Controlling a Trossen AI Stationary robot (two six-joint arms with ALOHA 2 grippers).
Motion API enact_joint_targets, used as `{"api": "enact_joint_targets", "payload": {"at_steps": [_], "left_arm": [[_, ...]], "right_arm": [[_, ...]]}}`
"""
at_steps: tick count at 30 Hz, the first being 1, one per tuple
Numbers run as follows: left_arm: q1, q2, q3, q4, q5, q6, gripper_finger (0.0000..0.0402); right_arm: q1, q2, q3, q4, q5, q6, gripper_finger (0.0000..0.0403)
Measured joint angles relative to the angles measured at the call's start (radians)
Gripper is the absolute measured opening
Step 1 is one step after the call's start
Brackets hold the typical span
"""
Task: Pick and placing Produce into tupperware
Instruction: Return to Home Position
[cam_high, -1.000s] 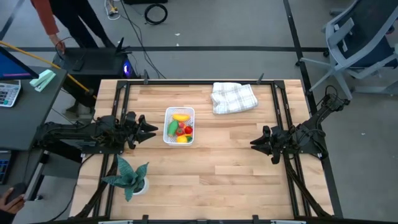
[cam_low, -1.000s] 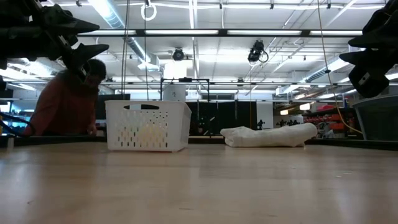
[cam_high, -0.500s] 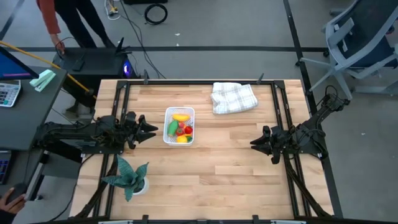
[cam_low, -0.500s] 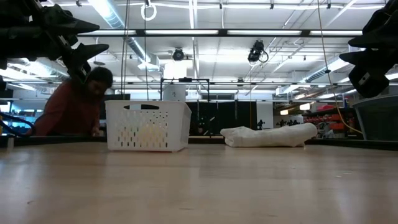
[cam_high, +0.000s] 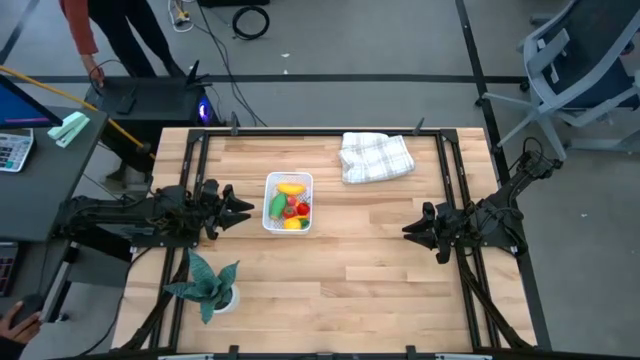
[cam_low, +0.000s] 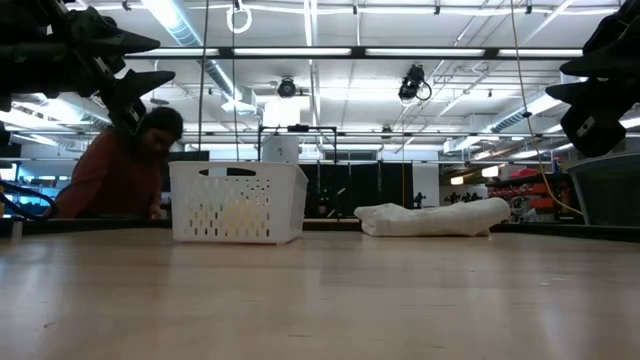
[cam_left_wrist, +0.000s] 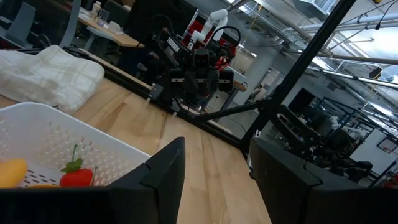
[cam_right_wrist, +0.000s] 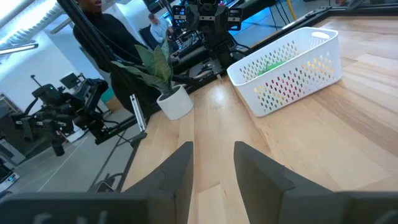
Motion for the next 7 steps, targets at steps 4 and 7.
{"api": "enact_joint_targets", "payload": {"at_steps": [4,7], "left_arm": [[0.000,0.000,0.000,0.000,0.000,0.000,0.0192],[0.000,0.000,0.000,0.000,0.000,0.000,0.0194]], "right_arm": [[0.000,0.000,0.000,0.000,0.000,0.000,0.0124],[0.000,0.000,0.000,0.000,0.000,0.000,0.0124]]}}
